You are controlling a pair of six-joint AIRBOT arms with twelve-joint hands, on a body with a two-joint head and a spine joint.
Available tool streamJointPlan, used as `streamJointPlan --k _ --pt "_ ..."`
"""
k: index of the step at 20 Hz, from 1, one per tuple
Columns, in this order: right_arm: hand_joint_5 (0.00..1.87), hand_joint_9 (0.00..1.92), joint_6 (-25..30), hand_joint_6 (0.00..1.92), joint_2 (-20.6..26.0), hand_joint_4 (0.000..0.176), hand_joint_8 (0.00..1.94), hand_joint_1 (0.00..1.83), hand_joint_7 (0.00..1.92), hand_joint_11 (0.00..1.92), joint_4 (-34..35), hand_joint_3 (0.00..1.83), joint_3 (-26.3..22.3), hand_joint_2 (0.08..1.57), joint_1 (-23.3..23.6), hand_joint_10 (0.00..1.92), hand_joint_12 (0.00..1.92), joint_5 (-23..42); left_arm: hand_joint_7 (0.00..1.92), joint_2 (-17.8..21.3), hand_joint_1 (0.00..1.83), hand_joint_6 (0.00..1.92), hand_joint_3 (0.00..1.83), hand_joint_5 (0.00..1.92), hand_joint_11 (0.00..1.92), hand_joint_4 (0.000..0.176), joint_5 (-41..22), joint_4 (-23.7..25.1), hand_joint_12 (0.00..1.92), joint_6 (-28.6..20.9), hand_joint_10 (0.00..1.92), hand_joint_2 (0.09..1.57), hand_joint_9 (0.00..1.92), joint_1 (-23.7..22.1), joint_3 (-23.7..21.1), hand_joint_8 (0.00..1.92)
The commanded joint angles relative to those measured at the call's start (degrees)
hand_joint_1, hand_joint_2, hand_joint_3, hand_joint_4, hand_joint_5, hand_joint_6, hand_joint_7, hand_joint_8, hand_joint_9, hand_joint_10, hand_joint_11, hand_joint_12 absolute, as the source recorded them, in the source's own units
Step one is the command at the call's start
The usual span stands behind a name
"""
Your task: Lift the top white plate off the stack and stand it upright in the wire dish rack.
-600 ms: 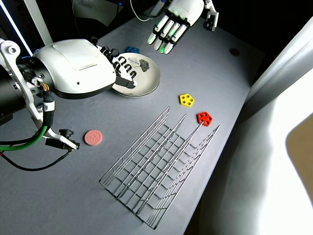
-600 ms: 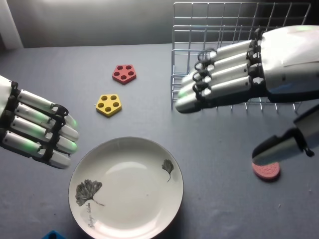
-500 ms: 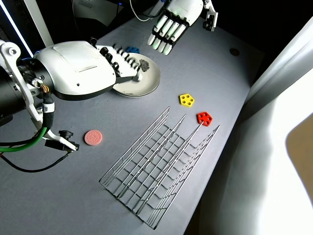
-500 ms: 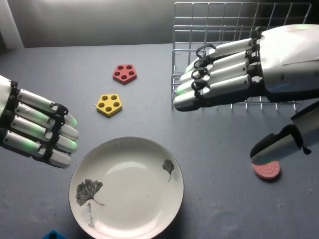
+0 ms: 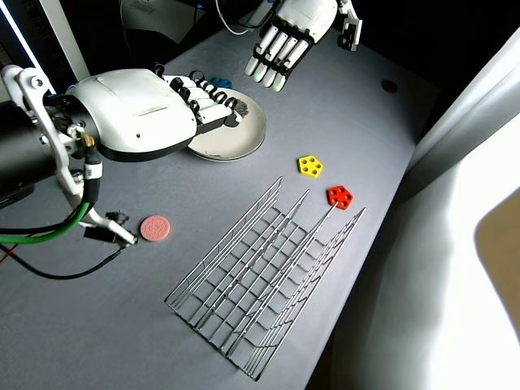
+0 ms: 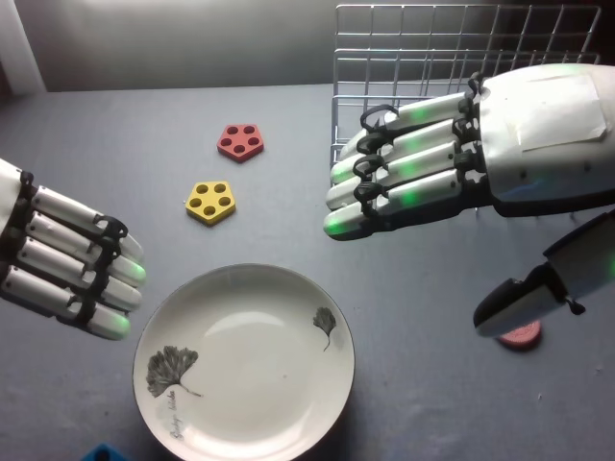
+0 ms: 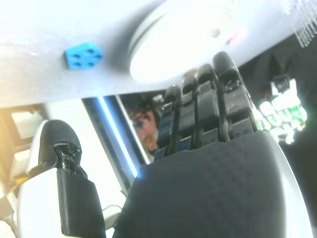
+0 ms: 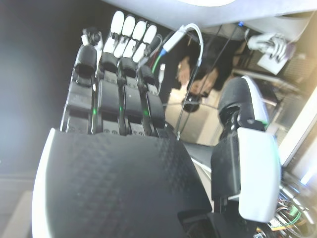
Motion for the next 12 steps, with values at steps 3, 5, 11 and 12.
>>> streamJointPlan --k 3,5,11,12 --pt "0.2 0.19 -1.4 0.01 0.1 0.0 0.01 0.45 0.2 0.02 5.7 0.0 0.8 1.09 -0.3 0.01 0.49 2.8 0.15 0.4 0.4 0.0 0.0 0.17 0.0 0.0 -2.2 -3.8 0.53 0.0 0.0 1.0 0.16 -0.8 -0.9 0.0" --pt "0.19 0.2 -1.9 0.0 -0.4 0.0 0.01 0.4 0.21 0.03 7.6 0.0 1.6 1.1 -0.6 0.01 0.5 2.8 0.14 0.4 0.4 0.0 0.0 0.16 0.0 0.0 -1.6 -3.4 0.52 0.0 0.0 1.01 0.16 -0.7 -1.8 0.0" --pt "0.15 0.15 -4.2 0.0 -2.9 0.0 0.0 0.38 0.16 0.0 8.6 0.01 3.4 1.12 -0.9 0.0 0.44 -0.4 0.16 0.5 0.39 0.0 0.0 0.17 0.0 0.0 0.7 -1.8 0.56 0.0 0.0 1.0 0.17 -0.5 -5.2 0.0" --pt "0.16 0.16 -4.2 0.0 -3.1 0.0 0.01 0.4 0.16 0.01 8.6 0.0 3.6 1.11 -0.8 0.01 0.43 -0.5 0.17 0.4 0.44 0.0 0.0 0.18 0.01 0.0 0.9 -1.6 0.58 0.0 0.0 1.0 0.19 -0.5 -5.5 0.0"
